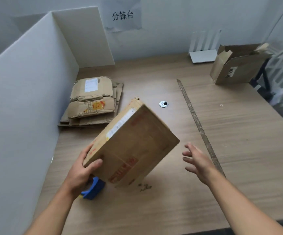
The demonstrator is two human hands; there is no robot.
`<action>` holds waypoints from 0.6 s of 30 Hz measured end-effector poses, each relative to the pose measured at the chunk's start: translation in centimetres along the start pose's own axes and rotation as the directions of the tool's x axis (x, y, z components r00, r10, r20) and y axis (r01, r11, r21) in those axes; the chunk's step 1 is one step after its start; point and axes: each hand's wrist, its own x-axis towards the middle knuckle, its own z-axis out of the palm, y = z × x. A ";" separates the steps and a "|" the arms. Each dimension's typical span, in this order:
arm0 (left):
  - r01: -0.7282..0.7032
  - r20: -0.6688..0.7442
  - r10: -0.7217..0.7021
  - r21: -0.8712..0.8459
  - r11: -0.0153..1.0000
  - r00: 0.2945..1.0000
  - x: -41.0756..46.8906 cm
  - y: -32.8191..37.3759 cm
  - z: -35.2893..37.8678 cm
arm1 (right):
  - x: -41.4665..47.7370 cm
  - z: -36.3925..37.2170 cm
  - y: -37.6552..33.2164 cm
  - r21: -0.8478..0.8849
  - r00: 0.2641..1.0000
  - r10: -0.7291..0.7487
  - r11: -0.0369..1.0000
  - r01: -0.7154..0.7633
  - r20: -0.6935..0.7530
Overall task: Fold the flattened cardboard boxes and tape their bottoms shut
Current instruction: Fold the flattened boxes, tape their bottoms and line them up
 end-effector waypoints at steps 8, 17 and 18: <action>0.142 0.023 -0.140 -0.085 0.986 0.990 -0.6 0.4 1.5 | -1.8 2.4 -1.6 0.435 0.967 -0.049 0.898 -0.067 0.249; -0.061 0.058 0.035 0.539 0.840 0.998 0.2 2.2 1.9 | -0.3 0.4 0.1 0.505 0.996 -0.059 0.863 0.019 0.062; -0.080 0.066 0.050 0.611 0.788 0.997 0.6 2.2 2.0 | -0.1 0.2 1.1 0.463 1.000 -0.016 0.886 0.003 0.025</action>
